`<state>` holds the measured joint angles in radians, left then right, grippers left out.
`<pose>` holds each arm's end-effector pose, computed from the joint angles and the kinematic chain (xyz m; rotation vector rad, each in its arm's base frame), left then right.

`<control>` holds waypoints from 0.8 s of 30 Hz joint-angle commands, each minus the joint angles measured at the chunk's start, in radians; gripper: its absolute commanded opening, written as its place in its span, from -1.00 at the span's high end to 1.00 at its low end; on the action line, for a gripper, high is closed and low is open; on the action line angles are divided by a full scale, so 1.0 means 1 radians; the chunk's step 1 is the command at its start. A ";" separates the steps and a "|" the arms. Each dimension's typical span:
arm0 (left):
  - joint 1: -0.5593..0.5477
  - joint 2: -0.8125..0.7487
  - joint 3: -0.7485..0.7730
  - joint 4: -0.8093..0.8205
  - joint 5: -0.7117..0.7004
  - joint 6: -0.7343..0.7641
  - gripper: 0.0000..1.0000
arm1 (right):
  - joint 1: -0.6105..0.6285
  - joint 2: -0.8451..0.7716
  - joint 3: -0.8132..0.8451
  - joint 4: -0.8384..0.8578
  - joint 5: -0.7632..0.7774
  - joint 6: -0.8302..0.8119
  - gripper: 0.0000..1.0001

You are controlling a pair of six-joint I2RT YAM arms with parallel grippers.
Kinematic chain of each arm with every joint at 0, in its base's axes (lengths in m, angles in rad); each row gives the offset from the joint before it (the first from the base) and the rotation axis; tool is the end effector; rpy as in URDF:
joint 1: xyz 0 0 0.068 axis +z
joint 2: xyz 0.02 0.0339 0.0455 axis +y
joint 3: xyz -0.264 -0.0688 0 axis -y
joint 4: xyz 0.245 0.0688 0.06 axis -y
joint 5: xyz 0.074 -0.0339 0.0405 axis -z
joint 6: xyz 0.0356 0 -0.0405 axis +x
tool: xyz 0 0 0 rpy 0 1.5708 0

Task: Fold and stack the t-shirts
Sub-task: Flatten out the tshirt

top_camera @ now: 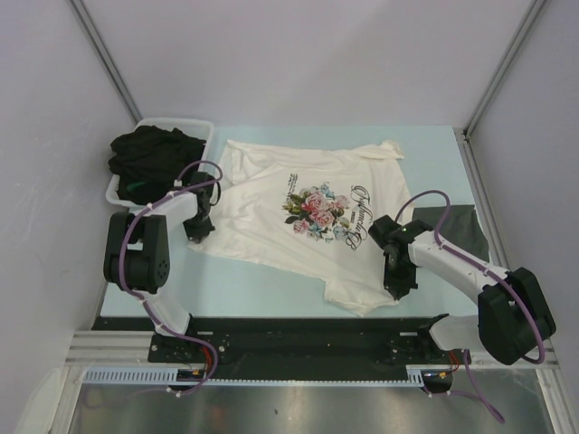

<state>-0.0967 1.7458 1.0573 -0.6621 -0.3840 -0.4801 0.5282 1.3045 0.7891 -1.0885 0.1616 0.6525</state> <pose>0.3165 -0.0173 0.1597 -0.5908 2.7291 0.4325 0.1667 0.0906 0.1906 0.1866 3.0645 -0.2348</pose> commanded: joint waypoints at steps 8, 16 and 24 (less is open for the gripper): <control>0.017 -0.081 -0.151 -0.011 0.088 -0.035 1.00 | -0.017 -0.002 -0.001 -0.022 -0.016 -0.020 1.00; 0.018 -0.169 -0.221 -0.047 0.097 -0.037 1.00 | -0.149 -0.079 0.038 -0.048 -0.030 -0.053 1.00; 0.014 -0.287 -0.253 -0.116 0.128 -0.048 1.00 | -0.212 -0.119 0.070 -0.083 -0.025 -0.062 1.00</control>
<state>-0.0864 1.5406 0.8375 -0.6628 -0.3050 -0.4984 0.3229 1.2079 0.8223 -1.1263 0.1246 0.5980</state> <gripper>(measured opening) 0.003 0.010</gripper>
